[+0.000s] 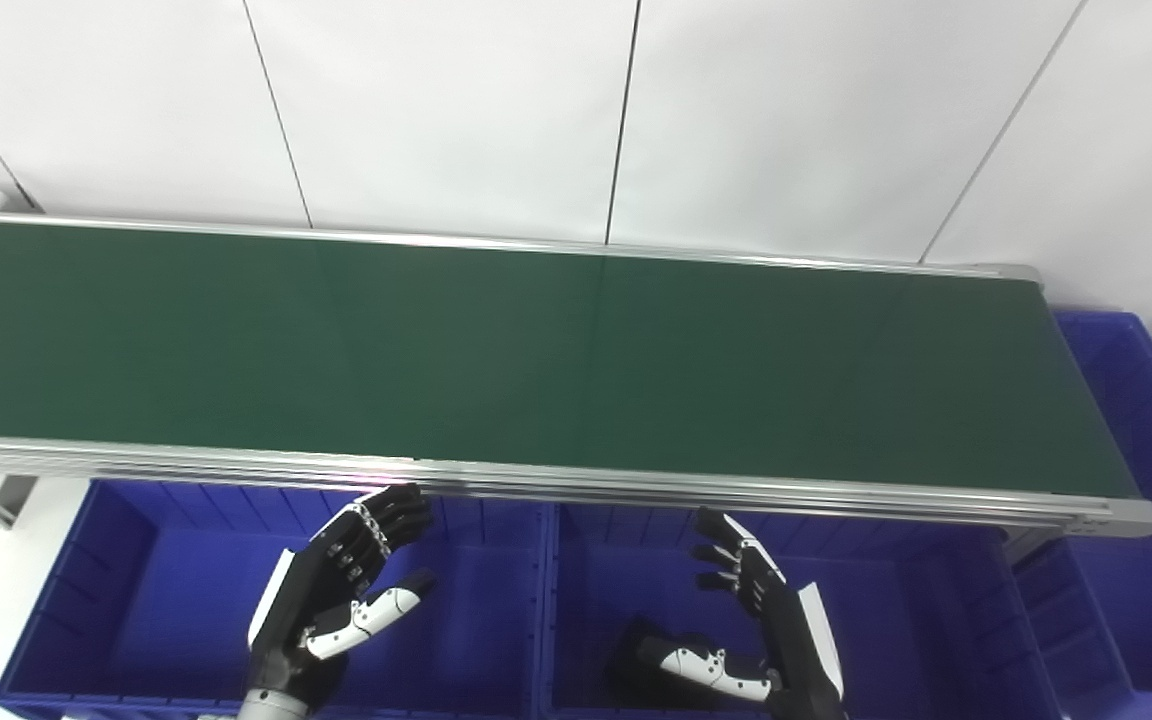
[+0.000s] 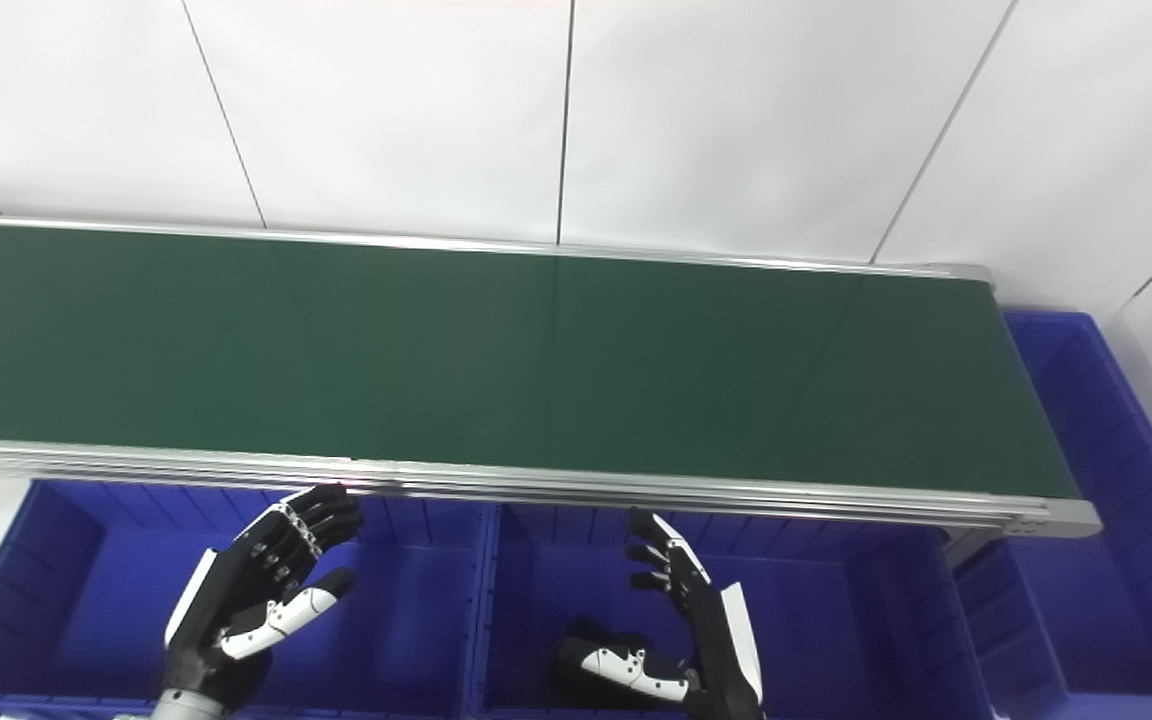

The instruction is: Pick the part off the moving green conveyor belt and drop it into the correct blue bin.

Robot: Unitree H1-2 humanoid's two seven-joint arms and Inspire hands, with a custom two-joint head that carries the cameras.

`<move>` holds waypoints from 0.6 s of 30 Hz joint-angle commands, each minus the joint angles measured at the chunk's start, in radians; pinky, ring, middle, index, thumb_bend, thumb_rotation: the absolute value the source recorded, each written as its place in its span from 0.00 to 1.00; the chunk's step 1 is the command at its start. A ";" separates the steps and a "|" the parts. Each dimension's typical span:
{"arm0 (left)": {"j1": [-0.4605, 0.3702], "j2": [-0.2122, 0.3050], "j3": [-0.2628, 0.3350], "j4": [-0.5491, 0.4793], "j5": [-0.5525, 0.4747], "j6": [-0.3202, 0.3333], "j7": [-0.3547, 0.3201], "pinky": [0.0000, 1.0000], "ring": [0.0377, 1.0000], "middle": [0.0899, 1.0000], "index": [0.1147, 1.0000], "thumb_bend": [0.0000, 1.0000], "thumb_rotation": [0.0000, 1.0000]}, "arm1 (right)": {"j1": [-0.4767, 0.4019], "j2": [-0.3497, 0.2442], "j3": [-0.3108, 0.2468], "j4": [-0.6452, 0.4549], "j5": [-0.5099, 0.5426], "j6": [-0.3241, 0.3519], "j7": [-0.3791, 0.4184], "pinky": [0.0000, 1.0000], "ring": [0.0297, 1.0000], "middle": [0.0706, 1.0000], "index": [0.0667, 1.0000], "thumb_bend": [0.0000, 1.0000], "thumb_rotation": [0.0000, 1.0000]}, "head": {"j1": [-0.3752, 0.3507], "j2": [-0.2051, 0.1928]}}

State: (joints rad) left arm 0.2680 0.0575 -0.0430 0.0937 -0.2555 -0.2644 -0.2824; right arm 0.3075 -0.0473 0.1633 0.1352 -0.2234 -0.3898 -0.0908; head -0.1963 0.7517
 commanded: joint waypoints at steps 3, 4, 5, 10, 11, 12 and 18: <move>0.000 -0.005 -0.001 -0.012 0.018 -0.038 0.003 0.85 0.75 0.73 0.71 0.62 0.00 | 0.000 0.001 0.000 -0.038 -0.005 -0.034 0.004 0.69 0.80 0.84 0.84 0.70 0.07 | -0.001 0.000; 0.000 -0.006 -0.001 -0.012 0.019 -0.038 0.003 0.85 0.75 0.73 0.71 0.62 0.00 | 0.000 0.001 0.000 -0.039 -0.006 -0.033 0.004 0.69 0.80 0.85 0.84 0.70 0.07 | 0.000 -0.001; 0.000 -0.007 -0.001 -0.012 0.017 -0.037 0.001 0.85 0.75 0.73 0.71 0.61 0.00 | 0.001 0.000 0.000 -0.044 -0.010 -0.033 0.003 0.69 0.80 0.85 0.85 0.70 0.07 | 0.001 -0.005; -0.004 -0.010 -0.001 -0.003 0.012 -0.040 -0.003 0.87 0.75 0.72 0.71 0.63 0.00 | 0.002 0.001 -0.003 -0.044 -0.037 -0.048 -0.013 0.69 0.80 0.84 0.85 0.69 0.06 | 0.006 -0.013; -0.003 -0.011 -0.002 -0.003 0.012 -0.039 -0.003 0.86 0.75 0.73 0.71 0.63 0.00 | 0.001 0.001 -0.004 -0.040 -0.045 -0.054 -0.018 0.68 0.79 0.84 0.85 0.67 0.07 | 0.006 -0.014; -0.003 -0.011 -0.002 -0.004 0.013 -0.038 -0.002 0.86 0.75 0.73 0.71 0.63 0.00 | 0.002 0.002 -0.005 -0.042 -0.051 -0.051 -0.021 0.68 0.79 0.84 0.85 0.66 0.07 | 0.008 -0.015; 0.000 -0.010 0.002 0.001 0.016 -0.047 0.001 0.86 0.75 0.73 0.71 0.64 0.00 | 0.006 0.006 -0.009 -0.054 -0.053 -0.042 -0.020 0.71 0.80 0.84 0.85 0.64 0.12 | 0.010 -0.017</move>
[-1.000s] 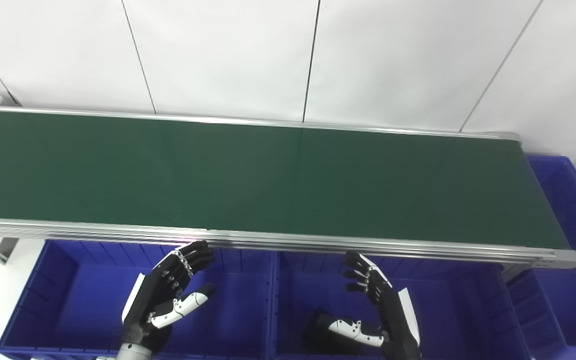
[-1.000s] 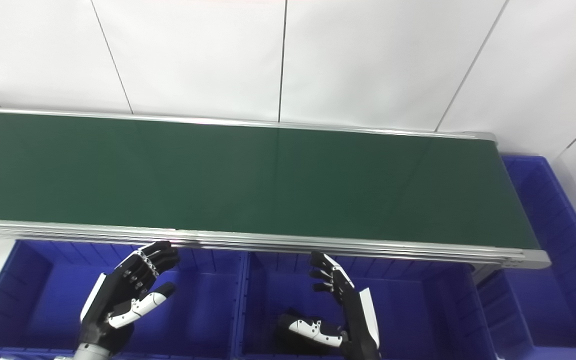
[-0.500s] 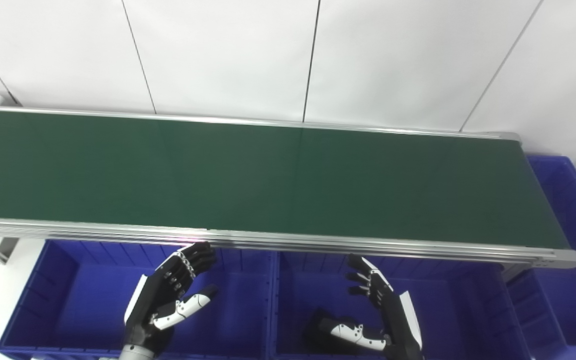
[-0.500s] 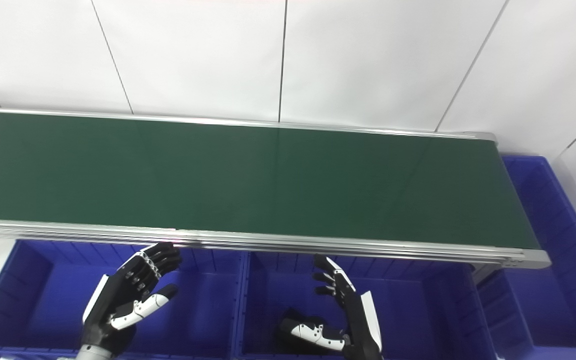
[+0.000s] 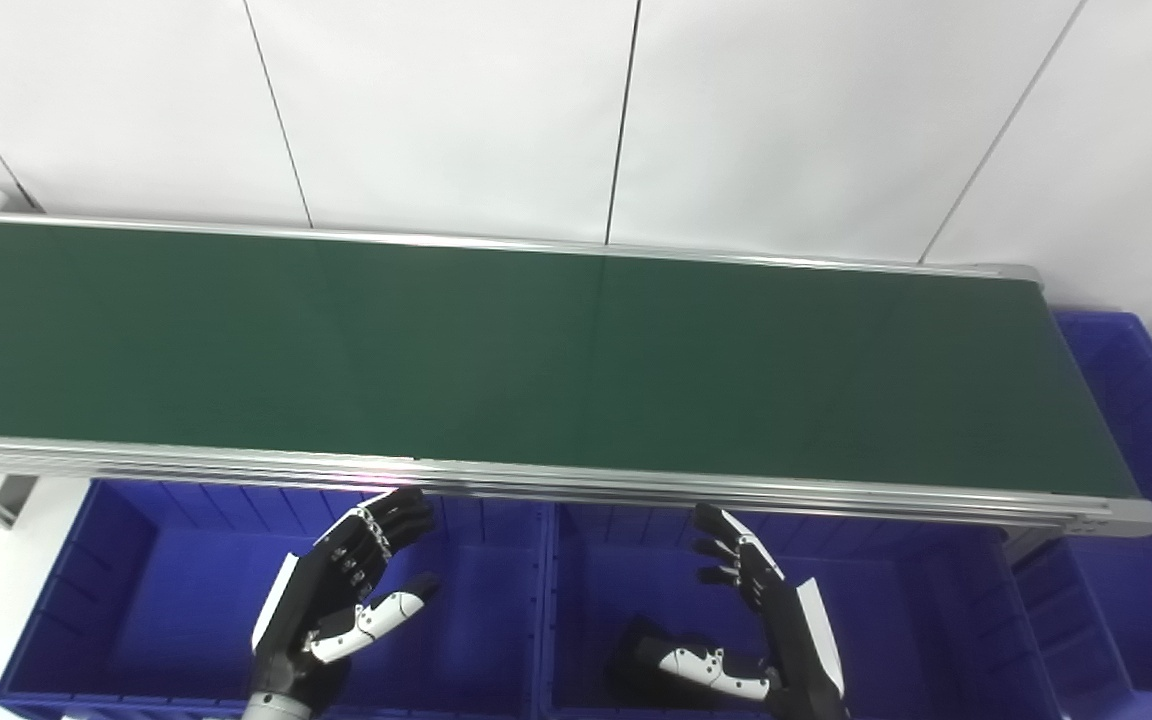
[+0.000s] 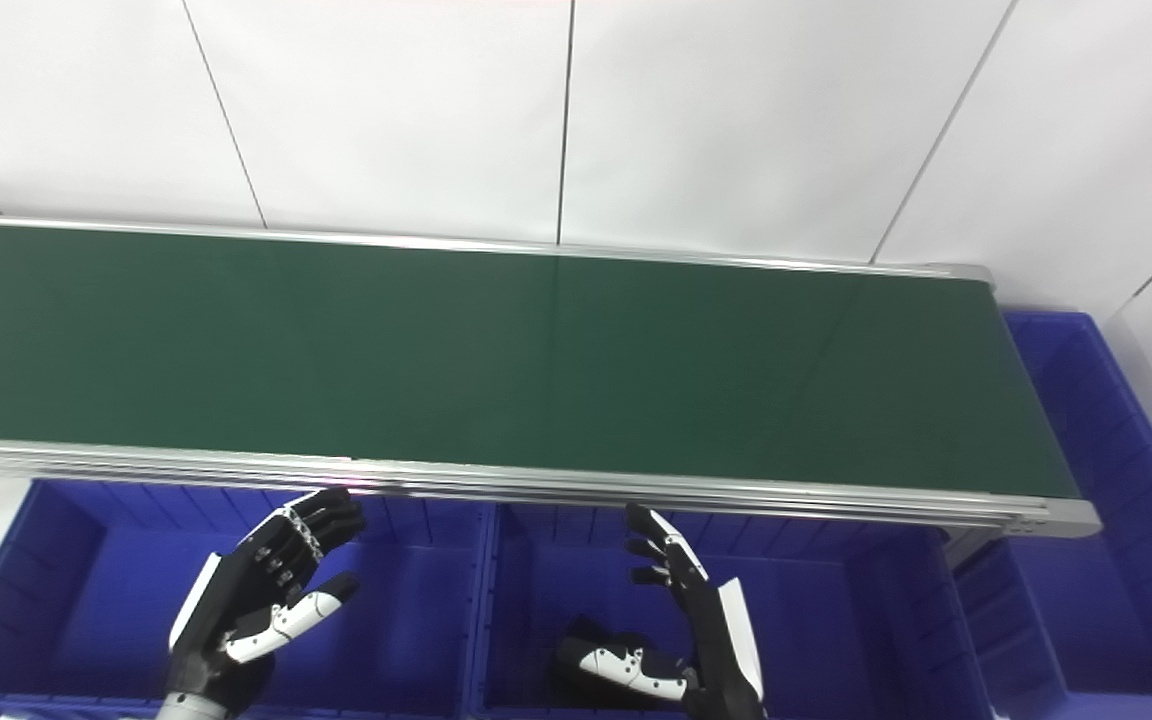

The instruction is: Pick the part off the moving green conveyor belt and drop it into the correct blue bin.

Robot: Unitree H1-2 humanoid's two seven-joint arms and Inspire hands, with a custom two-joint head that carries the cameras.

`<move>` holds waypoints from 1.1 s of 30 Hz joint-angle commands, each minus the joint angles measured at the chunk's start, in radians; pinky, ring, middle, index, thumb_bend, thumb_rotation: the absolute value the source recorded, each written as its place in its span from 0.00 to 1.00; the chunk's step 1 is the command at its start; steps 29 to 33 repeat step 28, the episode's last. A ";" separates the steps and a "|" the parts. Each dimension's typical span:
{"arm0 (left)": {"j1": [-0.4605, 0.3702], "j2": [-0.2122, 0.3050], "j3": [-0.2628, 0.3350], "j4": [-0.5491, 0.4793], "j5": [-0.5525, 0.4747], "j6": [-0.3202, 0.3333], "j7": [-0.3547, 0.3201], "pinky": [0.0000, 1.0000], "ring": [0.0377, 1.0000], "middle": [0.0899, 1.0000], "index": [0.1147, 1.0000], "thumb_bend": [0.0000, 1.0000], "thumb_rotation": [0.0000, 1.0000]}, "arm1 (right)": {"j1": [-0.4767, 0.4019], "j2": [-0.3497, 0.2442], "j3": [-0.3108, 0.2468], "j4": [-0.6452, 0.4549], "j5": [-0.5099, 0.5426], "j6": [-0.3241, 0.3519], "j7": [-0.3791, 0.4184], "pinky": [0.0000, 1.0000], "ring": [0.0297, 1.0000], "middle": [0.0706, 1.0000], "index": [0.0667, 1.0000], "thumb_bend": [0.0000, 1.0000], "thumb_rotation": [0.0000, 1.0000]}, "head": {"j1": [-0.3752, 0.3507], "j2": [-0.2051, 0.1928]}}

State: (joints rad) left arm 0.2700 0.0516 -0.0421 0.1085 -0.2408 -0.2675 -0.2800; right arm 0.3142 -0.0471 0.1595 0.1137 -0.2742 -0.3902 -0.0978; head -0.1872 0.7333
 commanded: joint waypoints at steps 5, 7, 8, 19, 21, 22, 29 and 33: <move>0.003 -0.005 0.004 -0.015 -0.005 -0.044 -0.003 0.86 0.75 0.72 0.70 0.64 0.00 | 0.005 0.008 -0.004 -0.041 -0.004 -0.042 -0.012 0.70 0.80 0.84 0.86 0.63 0.10 | 0.006 -0.005; 0.005 -0.003 0.003 -0.014 -0.010 -0.048 -0.010 0.86 0.75 0.72 0.70 0.63 0.00 | 0.006 0.009 -0.004 -0.042 -0.004 -0.044 -0.013 0.70 0.80 0.84 0.85 0.63 0.10 | 0.007 -0.006; 0.006 -0.001 0.000 -0.014 -0.012 -0.051 -0.015 0.86 0.75 0.72 0.71 0.63 0.00 | 0.007 0.008 -0.004 -0.043 -0.006 -0.046 -0.014 0.70 0.80 0.84 0.85 0.64 0.10 | 0.009 -0.006; 0.007 0.003 -0.008 -0.026 -0.011 -0.048 -0.023 0.84 0.75 0.73 0.71 0.63 0.00 | 0.002 0.008 -0.004 -0.038 0.005 -0.045 -0.006 0.70 0.80 0.84 0.85 0.64 0.09 | 0.018 0.002; 0.005 0.003 -0.010 -0.025 -0.011 -0.055 -0.026 0.84 0.76 0.73 0.71 0.63 0.00 | 0.001 0.008 -0.003 -0.035 0.005 -0.046 -0.007 0.70 0.80 0.84 0.85 0.64 0.08 | 0.016 0.001; 0.005 0.002 -0.010 -0.026 -0.013 -0.054 -0.026 0.84 0.75 0.73 0.71 0.63 0.00 | 0.001 0.009 -0.003 -0.033 0.001 -0.049 -0.010 0.69 0.79 0.84 0.85 0.64 0.08 | 0.016 0.001; 0.004 -0.001 -0.010 -0.030 -0.011 -0.042 -0.021 0.84 0.75 0.72 0.71 0.63 0.00 | -0.002 0.009 -0.005 -0.026 -0.001 -0.054 -0.015 0.69 0.79 0.84 0.85 0.64 0.08 | 0.018 0.005; 0.004 -0.001 -0.010 -0.030 -0.011 -0.042 -0.021 0.84 0.75 0.72 0.71 0.63 0.00 | -0.002 0.009 -0.005 -0.026 -0.001 -0.054 -0.015 0.69 0.79 0.84 0.85 0.64 0.08 | 0.018 0.005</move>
